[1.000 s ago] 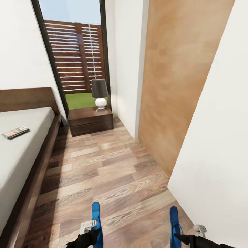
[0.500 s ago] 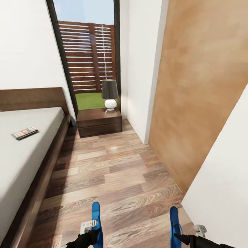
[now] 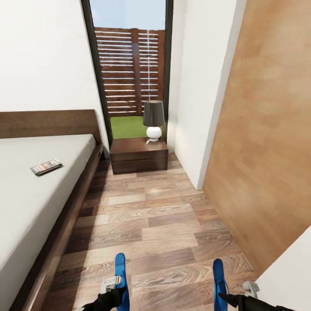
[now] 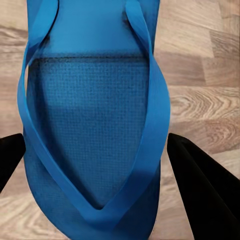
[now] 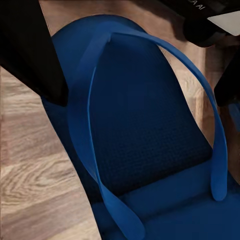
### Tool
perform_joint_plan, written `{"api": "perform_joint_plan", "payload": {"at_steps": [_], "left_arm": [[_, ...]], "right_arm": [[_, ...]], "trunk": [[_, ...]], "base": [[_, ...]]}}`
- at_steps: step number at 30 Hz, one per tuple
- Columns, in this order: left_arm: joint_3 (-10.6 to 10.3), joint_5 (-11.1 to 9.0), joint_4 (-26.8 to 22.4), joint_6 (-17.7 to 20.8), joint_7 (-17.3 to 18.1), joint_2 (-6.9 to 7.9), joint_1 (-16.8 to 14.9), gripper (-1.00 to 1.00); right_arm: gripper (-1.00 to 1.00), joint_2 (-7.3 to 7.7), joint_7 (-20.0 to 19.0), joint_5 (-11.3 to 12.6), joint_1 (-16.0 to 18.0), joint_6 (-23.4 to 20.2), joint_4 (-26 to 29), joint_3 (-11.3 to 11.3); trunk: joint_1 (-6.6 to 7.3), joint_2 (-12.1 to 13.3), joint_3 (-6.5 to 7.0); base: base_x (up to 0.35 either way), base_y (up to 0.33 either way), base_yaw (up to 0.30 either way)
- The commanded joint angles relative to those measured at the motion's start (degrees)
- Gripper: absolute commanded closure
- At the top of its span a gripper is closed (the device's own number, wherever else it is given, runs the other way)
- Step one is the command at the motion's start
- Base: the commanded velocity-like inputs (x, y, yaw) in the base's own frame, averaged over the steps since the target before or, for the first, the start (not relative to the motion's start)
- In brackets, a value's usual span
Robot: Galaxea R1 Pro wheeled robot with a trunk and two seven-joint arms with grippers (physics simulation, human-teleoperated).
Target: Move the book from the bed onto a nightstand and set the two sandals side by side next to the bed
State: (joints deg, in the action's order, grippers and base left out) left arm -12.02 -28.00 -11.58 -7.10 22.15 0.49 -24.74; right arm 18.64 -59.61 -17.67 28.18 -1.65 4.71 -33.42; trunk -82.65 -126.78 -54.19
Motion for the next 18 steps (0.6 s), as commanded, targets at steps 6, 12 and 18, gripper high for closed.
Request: {"api": "perform_joint_plan", "payload": {"at_steps": [6, 12, 18], "left_arm": [[-0.46, -0.47, 0.06, -0.28, 0.09, 0.03, -0.05, 1.00], [-0.46, -0.47, 0.06, -0.28, 0.10, 0.03, -0.05, 1.00], [-0.46, -0.47, 0.06, -0.28, 0.11, 0.04, -0.05, 1.00]], "right_arm": [[1.00, 0.00, -0.24, -0.44, 0.03, -0.19, 0.04, -0.59], [1.00, 0.00, -0.19, -0.43, 0.03, -0.17, 0.04, -0.59], [1.00, 0.00, -0.16, -0.44, 0.03, -0.14, 0.04, -0.59]], "trunk": [[-0.02, -0.02, -0.05], [-0.02, -0.02, -0.05], [-0.02, -0.02, -0.05]], "base": [[0.310, -0.001, 0.006], [0.310, -0.057, 0.000], [0.310, -0.078, 0.000]]}}
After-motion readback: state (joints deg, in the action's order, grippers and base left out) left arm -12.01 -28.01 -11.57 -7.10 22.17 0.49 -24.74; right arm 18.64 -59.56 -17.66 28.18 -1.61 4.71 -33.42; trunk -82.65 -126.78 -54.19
